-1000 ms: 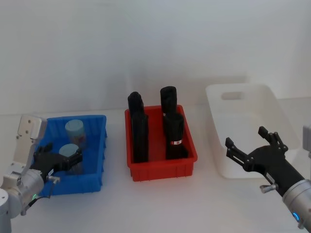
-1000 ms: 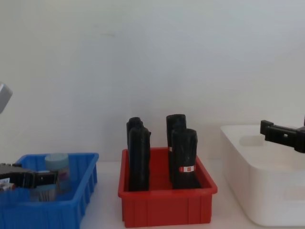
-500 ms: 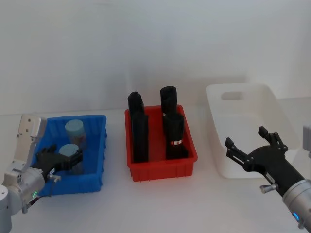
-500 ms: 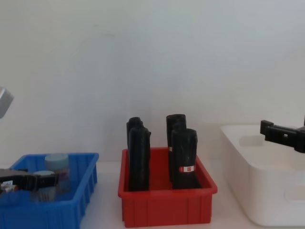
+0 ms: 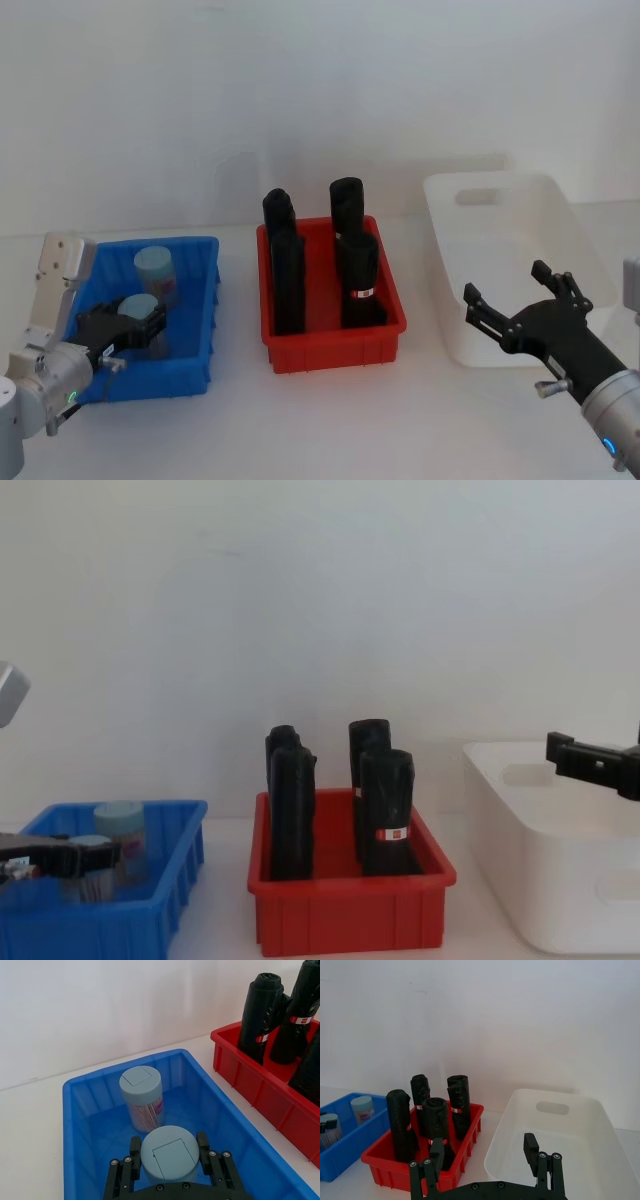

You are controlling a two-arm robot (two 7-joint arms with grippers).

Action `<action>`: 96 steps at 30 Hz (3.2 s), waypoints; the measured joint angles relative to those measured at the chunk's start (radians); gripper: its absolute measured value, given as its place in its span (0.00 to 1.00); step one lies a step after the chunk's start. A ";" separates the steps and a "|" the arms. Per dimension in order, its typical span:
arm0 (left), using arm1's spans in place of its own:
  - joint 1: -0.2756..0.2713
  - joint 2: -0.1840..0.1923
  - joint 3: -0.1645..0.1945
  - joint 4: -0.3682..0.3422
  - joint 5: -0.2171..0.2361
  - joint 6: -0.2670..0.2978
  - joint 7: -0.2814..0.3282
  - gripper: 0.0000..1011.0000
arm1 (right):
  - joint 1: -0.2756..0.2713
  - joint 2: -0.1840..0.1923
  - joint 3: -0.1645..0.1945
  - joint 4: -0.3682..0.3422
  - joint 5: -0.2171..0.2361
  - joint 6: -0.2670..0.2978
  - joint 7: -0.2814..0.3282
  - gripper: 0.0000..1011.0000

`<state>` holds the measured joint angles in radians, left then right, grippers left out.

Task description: Pick the cotton swabs from the blue box and place them into the white box.

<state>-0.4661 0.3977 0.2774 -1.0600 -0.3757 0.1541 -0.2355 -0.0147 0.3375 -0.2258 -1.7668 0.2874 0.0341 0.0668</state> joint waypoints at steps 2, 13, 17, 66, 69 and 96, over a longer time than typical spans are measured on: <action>0.000 0.000 0.000 -0.003 0.004 0.002 0.000 0.66 | 0.000 0.000 0.000 0.000 0.000 0.000 0.000 0.99; 0.021 0.024 -0.015 -0.120 0.028 0.035 -0.001 0.66 | 0.000 0.000 0.000 0.000 0.000 0.000 0.000 0.99; 0.036 0.042 -0.025 -0.202 0.031 0.067 -0.013 0.66 | 0.000 0.000 0.000 0.000 0.000 0.000 0.000 0.99; 0.020 0.087 -0.013 -0.567 -0.008 0.285 -0.403 0.66 | 0.001 0.002 -0.004 -0.010 -0.012 0.003 0.041 0.99; 0.019 0.087 -0.012 -0.568 -0.009 0.287 -0.407 0.66 | 0.003 0.002 -0.008 -0.016 -0.021 0.008 0.066 0.99; 0.015 0.085 -0.009 -0.576 -0.013 0.295 -0.426 0.66 | 0.125 -0.097 -0.113 -0.011 -0.187 0.127 0.368 0.99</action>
<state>-0.4509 0.4827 0.2683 -1.6356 -0.3892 0.4487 -0.6610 0.1099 0.2407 -0.3386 -1.7779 0.1004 0.1613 0.4343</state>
